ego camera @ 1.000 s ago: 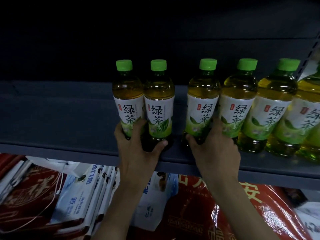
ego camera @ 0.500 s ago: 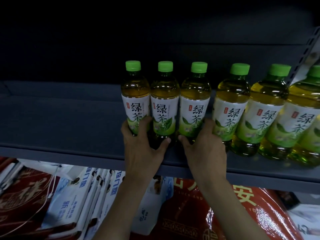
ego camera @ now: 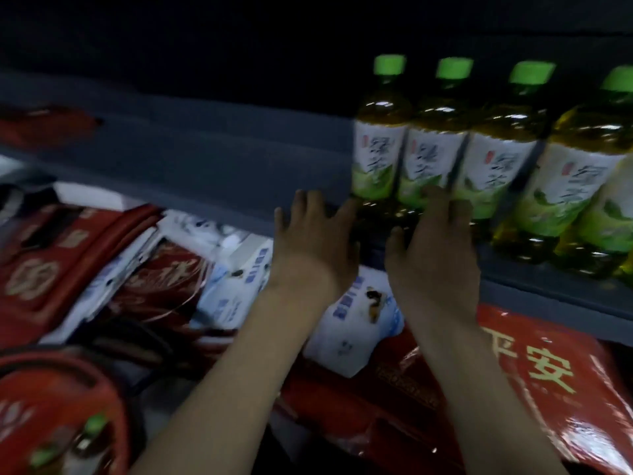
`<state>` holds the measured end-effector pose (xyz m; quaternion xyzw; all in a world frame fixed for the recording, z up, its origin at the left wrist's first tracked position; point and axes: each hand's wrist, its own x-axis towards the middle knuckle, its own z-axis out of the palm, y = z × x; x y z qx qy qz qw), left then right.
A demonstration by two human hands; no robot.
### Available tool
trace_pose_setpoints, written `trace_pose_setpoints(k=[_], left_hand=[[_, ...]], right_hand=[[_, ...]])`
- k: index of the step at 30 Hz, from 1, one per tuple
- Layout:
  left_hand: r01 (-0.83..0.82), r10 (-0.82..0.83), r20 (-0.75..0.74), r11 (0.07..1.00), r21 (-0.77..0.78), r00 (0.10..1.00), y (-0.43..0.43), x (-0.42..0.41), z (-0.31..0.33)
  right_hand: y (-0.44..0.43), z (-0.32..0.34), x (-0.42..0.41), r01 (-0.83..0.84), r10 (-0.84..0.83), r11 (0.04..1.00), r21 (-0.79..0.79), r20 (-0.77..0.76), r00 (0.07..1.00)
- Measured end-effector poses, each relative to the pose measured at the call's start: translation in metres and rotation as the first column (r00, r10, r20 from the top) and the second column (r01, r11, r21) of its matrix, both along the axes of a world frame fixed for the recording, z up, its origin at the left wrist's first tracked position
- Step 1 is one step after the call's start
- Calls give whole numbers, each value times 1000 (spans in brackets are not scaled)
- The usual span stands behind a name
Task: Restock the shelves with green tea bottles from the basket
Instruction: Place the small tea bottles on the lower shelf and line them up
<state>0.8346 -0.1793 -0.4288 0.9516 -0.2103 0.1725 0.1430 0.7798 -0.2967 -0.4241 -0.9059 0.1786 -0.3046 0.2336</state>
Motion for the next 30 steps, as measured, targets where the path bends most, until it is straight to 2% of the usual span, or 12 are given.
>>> trace_pose_setpoints(k=[3,6,8,11,13,15,17,19,22,25,28,30], left_hand=[[-115,116,-40,993,35,992,74,-32,10],[-348,355,-70,932,98,932,174,-83,7],[-516,532,-119,845,141,839,238,-121,2],[-676,701,-247,712,190,669,326,-174,-18],[-750,760,-352,631,197,547,378,-199,-41],[-801,760,-490,570,184,428,418,-218,-69],[-821,719,-611,539,189,331,446,-227,-98],[-861,691,-674,483,162,261,470,-237,-124],[-955,694,-710,275,110,118,503,-263,-162],[-998,497,-868,47,45,-16,509,-285,-199],[-993,334,-941,81,88,-56,501,-287,-229],[-996,351,-935,40,77,-58,498,-282,-237]], right_hand=[[54,1,0,-251,247,967,-53,-65,967],[133,2,-10,-532,529,846,-35,-78,845],[191,0,-22,-701,692,712,-40,-123,711],[282,-7,-37,-894,865,441,-80,-227,447],[334,-13,-42,-958,912,285,-28,-300,280],[381,-23,-41,-974,887,214,74,-433,161],[422,-39,-37,-947,834,219,237,-548,56],[454,-66,-37,-878,808,261,401,-589,-28],[478,-119,-48,-781,753,309,543,-641,-148],[488,-163,-68,-708,618,340,619,-714,-328],[503,-192,-79,-735,574,276,619,-720,-390],[508,-208,-85,-756,563,241,608,-722,-401]])
